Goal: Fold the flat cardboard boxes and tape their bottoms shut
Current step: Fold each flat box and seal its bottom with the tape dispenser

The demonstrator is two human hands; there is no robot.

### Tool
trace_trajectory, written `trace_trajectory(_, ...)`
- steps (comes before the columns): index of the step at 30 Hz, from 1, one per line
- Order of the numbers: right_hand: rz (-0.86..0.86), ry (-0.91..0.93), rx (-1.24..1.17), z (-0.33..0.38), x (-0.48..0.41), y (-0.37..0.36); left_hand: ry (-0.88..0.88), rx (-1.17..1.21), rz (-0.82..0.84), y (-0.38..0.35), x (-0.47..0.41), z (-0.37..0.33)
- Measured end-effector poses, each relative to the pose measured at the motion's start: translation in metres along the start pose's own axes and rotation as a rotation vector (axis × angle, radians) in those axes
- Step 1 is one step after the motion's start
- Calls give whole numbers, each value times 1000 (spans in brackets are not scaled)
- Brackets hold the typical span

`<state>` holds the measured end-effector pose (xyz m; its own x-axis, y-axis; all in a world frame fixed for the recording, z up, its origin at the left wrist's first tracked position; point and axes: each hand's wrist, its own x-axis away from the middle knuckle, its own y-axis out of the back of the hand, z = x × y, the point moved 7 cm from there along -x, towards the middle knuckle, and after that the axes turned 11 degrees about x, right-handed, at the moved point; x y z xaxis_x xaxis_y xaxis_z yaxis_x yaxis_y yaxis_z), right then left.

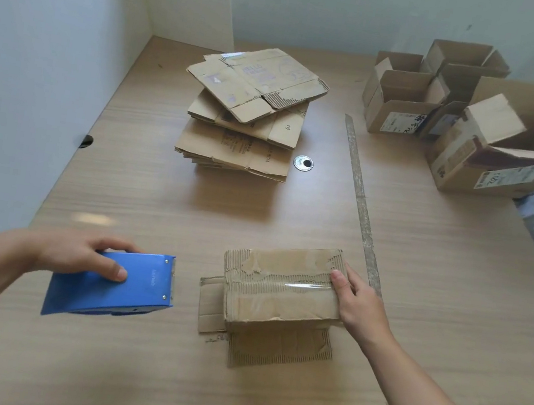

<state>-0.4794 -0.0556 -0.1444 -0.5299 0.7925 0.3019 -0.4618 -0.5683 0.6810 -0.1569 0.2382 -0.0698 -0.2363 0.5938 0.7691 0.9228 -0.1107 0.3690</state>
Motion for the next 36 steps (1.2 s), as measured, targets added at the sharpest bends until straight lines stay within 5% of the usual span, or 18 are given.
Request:
trace_trajectory(18,-4,-38,-34,-11,-2,-3,-49,-197,-28,-60,-74,-53)
trace_trajectory(33,-37,-50,-38,-3,-1,-7,29,-661,-342,-86,-74,-101)
trace_trajectory(36,-38,-50,-8,1,-1,-6,67,-590,-344,-102,-80,-73)
